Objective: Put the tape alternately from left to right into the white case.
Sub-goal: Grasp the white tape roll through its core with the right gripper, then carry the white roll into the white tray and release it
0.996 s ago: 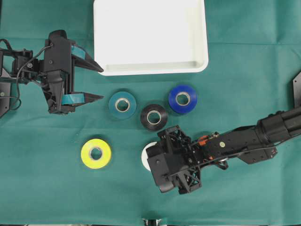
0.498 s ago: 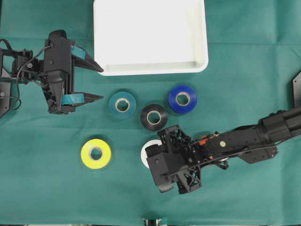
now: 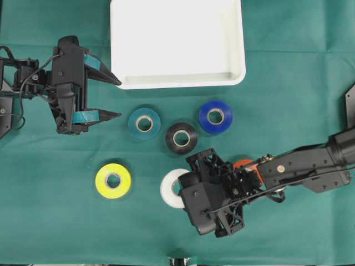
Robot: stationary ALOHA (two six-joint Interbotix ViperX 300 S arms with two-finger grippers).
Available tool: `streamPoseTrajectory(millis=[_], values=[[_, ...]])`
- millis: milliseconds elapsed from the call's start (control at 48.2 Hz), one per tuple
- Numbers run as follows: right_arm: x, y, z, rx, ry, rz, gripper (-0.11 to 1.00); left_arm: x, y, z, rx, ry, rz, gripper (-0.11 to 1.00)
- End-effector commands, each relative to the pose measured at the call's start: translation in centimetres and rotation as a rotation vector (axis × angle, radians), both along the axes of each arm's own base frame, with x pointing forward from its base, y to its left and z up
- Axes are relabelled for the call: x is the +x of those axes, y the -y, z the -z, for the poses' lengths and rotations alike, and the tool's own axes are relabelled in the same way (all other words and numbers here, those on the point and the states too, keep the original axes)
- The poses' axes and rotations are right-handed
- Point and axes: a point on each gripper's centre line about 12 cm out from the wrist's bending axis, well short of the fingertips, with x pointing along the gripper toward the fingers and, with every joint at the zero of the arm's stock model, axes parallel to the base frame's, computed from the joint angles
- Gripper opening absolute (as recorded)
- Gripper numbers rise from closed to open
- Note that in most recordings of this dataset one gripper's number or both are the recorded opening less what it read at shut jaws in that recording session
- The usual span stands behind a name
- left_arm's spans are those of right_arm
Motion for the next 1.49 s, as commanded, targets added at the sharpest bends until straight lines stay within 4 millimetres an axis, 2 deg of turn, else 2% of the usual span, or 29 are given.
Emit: streamPoseTrajectory(millis=[0,353,767,1120,1473], values=[[0.1,0.8,-2.4,0.019,0.054,0.017,0.02,0.4,0.0,-1.0,-0.002,0.031,-0.003,0.96],[-0.5,6.3,-2.2,-0.024,0.043,0.110,0.02,0.3,0.0,-0.7,-0.002,0.023,-0.002,0.96],[-2.3,15.8,-1.6,-0.098,0.024,0.288,0.02,0.3,0.0,-0.8,-0.002,0.026,0.000,0.96],[-3.5,22.3,-0.9,-0.135,-0.005,0.433,0.02,0.4,0.1,-0.9,-0.002,0.029,0.001,0.96],[-4.8,28.7,-1.1,-0.203,0.020,0.546,0.02,0.5,0.1,-0.9,-0.002,0.029,0.001,0.96]])
